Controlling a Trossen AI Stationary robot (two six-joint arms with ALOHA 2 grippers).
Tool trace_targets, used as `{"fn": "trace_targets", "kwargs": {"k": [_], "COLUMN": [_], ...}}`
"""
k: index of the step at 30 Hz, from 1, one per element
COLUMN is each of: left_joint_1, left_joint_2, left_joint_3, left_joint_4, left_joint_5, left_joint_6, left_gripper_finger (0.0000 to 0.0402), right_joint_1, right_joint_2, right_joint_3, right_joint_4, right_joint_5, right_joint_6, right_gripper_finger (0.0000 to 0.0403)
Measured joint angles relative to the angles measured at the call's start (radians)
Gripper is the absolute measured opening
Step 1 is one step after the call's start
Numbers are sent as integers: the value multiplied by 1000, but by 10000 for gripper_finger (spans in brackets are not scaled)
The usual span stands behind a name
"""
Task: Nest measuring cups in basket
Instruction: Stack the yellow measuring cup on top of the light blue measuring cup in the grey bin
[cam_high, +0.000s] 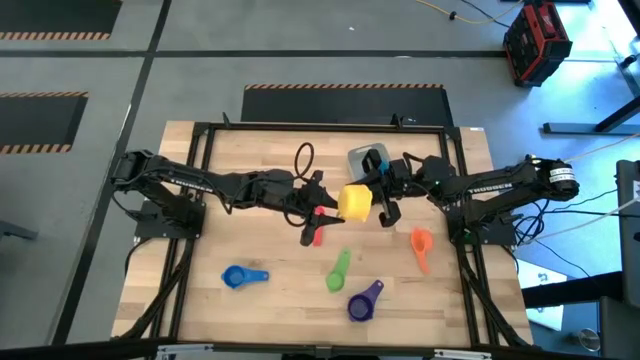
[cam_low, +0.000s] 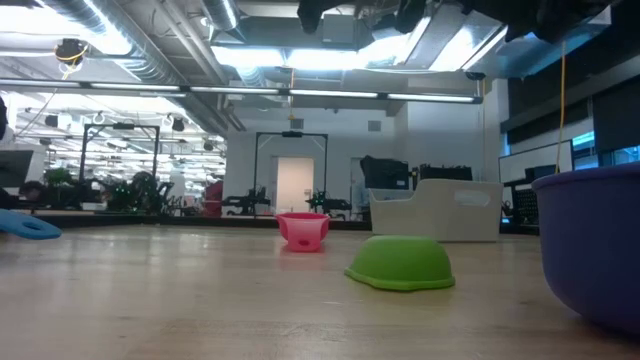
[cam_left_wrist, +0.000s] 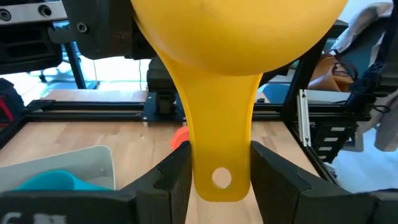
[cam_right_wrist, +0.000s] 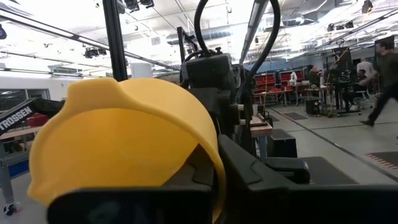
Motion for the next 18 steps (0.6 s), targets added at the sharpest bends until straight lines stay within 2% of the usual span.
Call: {"fn": "trace_targets", "kwargs": {"k": [6, 11, 18], "left_joint_1": [0, 0, 3], "left_joint_2": [0, 0, 0], "left_joint_3": [0, 0, 0], "left_joint_4": [-7, -20, -26], "left_joint_5": [-29, -41, 8], "left_joint_6": [-111, -128, -125], "left_gripper_finger": [159, 169, 170], "right_joint_1": [0, 0, -17], "right_joint_2": [0, 0, -1], "right_joint_3": [0, 0, 0], "right_joint_4": [3, -3, -34], "right_joint_5": [0, 0, 5], "right_joint_6": [-7, -17, -11], "right_gripper_finger": [10, 10, 9]}}
